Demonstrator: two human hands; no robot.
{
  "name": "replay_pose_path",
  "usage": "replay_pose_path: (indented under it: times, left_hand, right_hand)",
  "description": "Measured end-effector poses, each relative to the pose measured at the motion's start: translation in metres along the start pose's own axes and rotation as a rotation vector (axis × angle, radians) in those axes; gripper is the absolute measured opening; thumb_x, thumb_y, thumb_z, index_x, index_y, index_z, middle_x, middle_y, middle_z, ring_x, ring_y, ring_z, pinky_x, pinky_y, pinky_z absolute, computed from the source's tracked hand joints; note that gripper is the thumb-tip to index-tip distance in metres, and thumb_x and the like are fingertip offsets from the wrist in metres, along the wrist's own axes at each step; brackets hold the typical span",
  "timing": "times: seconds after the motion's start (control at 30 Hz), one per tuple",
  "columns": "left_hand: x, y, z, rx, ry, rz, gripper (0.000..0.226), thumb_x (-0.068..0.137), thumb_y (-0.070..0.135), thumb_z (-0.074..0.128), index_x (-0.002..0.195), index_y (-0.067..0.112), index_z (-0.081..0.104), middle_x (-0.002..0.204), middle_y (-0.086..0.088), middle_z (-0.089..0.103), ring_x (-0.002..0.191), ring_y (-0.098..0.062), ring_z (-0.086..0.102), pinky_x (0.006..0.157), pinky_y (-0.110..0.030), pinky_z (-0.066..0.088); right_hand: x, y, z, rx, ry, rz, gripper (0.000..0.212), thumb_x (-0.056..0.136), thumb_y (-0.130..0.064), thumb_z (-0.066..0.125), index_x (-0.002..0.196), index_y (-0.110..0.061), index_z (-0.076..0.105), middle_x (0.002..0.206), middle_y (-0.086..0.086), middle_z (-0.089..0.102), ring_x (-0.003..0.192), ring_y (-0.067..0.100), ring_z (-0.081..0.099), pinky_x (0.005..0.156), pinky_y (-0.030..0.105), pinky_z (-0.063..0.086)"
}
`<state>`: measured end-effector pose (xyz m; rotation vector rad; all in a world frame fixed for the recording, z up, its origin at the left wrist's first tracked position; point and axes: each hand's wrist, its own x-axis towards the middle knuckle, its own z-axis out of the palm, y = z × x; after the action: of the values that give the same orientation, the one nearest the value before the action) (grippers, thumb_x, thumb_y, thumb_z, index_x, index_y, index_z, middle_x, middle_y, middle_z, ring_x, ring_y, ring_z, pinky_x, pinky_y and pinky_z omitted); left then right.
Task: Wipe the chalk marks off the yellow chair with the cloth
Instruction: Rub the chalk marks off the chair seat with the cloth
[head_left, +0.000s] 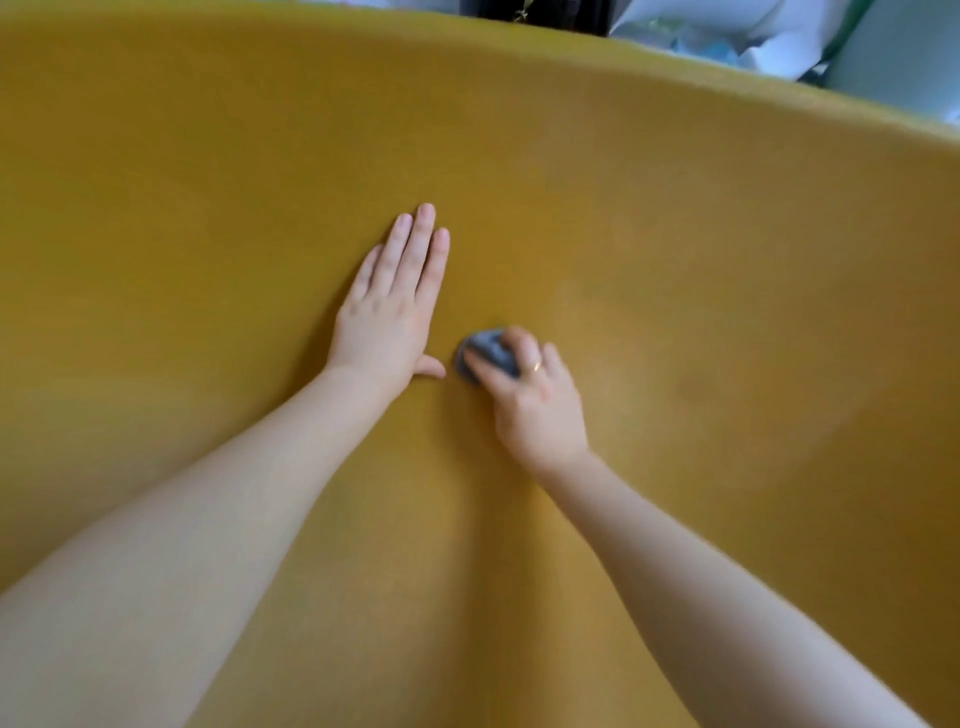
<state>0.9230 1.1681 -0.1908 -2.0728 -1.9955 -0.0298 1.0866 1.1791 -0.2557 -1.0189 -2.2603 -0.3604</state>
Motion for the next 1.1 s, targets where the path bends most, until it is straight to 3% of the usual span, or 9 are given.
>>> replay_pose_path:
  times: [0.17, 0.33, 0.43, 0.63, 0.73, 0.8, 0.87, 0.97, 1.1]
  left_hand:
    - [-0.001, 0.004, -0.004, 0.028, -0.035, -0.010, 0.130, 0.066, 0.054, 0.072, 0.145, 0.012, -0.021, 0.153, -0.015, -0.024, 0.143, -0.029, -0.016, 0.116, -0.036, -0.001]
    - [0.000, 0.009, -0.005, 0.090, -0.075, -0.009, 0.126, 0.072, 0.057, 0.067, 0.140, 0.022, -0.033, 0.148, -0.020, -0.032, 0.141, -0.033, -0.020, 0.116, -0.039, -0.001]
    - [0.001, 0.010, -0.005, 0.097, -0.098, -0.027, 0.126, 0.073, 0.058, 0.066, 0.138, 0.022, -0.036, 0.146, -0.021, -0.034, 0.140, -0.034, -0.022, 0.115, -0.040, -0.001]
    - [-0.001, 0.013, -0.012, 0.052, -0.126, -0.039, 0.122, 0.074, 0.051, 0.068, 0.142, 0.023, -0.030, 0.148, -0.020, -0.031, 0.141, -0.033, -0.020, 0.116, -0.040, -0.001]
    - [-0.002, 0.015, -0.014, 0.060, -0.129, -0.059, 0.122, 0.075, 0.049, 0.069, 0.142, 0.022, -0.030, 0.148, -0.020, -0.031, 0.141, -0.034, -0.020, 0.116, -0.040, 0.000]
    - [-0.002, 0.018, -0.015, 0.041, -0.144, -0.085, 0.118, 0.079, 0.043, 0.068, 0.143, 0.022, -0.029, 0.149, -0.019, -0.031, 0.141, -0.034, -0.020, 0.116, -0.040, -0.001]
    - [0.000, 0.024, -0.015, 0.039, -0.129, -0.107, 0.107, 0.086, 0.030, 0.062, 0.143, 0.020, -0.027, 0.150, -0.016, -0.031, 0.141, -0.033, -0.020, 0.115, -0.042, -0.005]
    - [0.006, 0.039, -0.016, 0.151, -0.037, -0.002, 0.090, 0.093, 0.014, 0.048, 0.142, 0.016, -0.028, 0.152, -0.010, -0.028, 0.142, -0.029, -0.017, 0.113, -0.042, -0.009]
    - [0.018, 0.035, -0.014, 0.245, -0.026, 0.046, 0.107, 0.087, 0.018, 0.060, 0.139, 0.013, -0.033, 0.150, -0.011, -0.031, 0.142, -0.028, -0.018, 0.114, -0.041, -0.007]
  right_hand:
    - [0.004, 0.004, -0.014, -0.006, -0.117, -0.027, 0.041, 0.078, -0.012, 0.038, 0.105, -0.020, 0.067, 0.109, 0.011, 0.046, 0.062, 0.029, 0.049, 0.053, 0.031, 0.047]
    - [0.084, 0.058, -0.061, -0.201, 0.203, 0.153, 0.042, 0.072, 0.000, 0.058, 0.107, -0.021, 0.068, 0.105, 0.021, 0.062, 0.065, 0.033, 0.053, 0.058, 0.033, 0.047]
    - [0.100, 0.065, -0.069, -0.226, 0.253, 0.202, 0.044, 0.074, 0.003, 0.060, 0.109, -0.022, 0.067, 0.109, 0.019, 0.060, 0.068, 0.035, 0.053, 0.055, 0.033, 0.046]
    - [0.017, 0.025, -0.035, -0.065, -0.040, 0.160, 0.047, 0.070, 0.002, 0.063, 0.111, -0.022, 0.065, 0.115, 0.012, 0.044, 0.070, 0.034, 0.052, 0.053, 0.031, 0.048]
    - [-0.004, 0.014, -0.035, -0.029, -0.142, 0.181, 0.046, 0.067, 0.003, 0.070, 0.106, -0.020, 0.068, 0.106, 0.017, 0.057, 0.064, 0.033, 0.053, 0.046, 0.029, 0.047]
    - [0.008, 0.021, -0.044, -0.087, -0.155, 0.126, 0.040, 0.070, -0.002, 0.062, 0.105, -0.021, 0.069, 0.100, 0.018, 0.062, 0.060, 0.032, 0.053, 0.047, 0.029, 0.048]
    - [0.038, 0.035, -0.054, -0.150, -0.043, 0.171, 0.041, 0.071, -0.004, 0.060, 0.107, -0.021, 0.068, 0.101, 0.020, 0.062, 0.060, 0.034, 0.053, 0.051, 0.031, 0.048]
    - [0.090, 0.056, -0.070, -0.210, 0.191, 0.252, 0.045, 0.072, 0.001, 0.066, 0.111, -0.020, 0.067, 0.105, 0.021, 0.062, 0.062, 0.035, 0.053, 0.054, 0.033, 0.047]
    - [0.109, 0.067, -0.062, -0.254, 0.340, 0.227, 0.046, 0.077, 0.003, 0.061, 0.116, -0.021, 0.063, 0.121, 0.012, 0.042, 0.070, 0.034, 0.054, 0.061, 0.035, 0.050]
